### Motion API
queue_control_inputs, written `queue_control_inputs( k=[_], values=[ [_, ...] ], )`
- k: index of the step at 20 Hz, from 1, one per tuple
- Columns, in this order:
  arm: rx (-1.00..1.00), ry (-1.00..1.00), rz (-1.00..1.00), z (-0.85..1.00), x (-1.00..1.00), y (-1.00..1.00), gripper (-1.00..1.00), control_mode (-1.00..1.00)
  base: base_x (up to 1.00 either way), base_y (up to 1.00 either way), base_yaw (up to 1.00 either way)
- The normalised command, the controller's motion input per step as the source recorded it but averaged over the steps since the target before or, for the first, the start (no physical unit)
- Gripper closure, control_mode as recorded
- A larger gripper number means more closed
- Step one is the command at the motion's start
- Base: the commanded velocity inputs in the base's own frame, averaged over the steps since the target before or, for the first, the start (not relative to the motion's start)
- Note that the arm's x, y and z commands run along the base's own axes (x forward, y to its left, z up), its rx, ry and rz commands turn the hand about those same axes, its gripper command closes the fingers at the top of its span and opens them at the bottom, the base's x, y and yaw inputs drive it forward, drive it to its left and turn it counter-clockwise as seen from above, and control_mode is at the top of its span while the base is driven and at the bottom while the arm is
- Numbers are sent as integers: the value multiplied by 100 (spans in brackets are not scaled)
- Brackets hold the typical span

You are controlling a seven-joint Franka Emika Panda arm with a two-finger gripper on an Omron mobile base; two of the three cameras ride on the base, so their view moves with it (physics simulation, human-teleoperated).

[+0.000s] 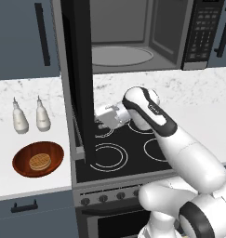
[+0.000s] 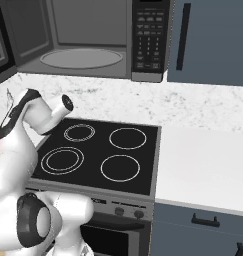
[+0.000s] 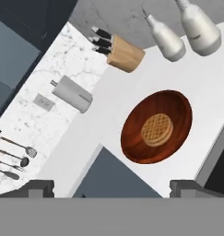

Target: Open the microwave, place the bowl with waffle inside the microwave, then close the microwave door and turn it on.

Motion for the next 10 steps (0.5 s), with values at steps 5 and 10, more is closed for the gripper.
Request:
queue_control_inputs(
  k=[5, 10],
  values=[
    [-3, 24, -2, -50, 31, 43, -100, -100, 0, 0, 0],
    [-6, 23, -2, -65, 27, 43, -100, -100, 0, 0, 0]
  ],
)
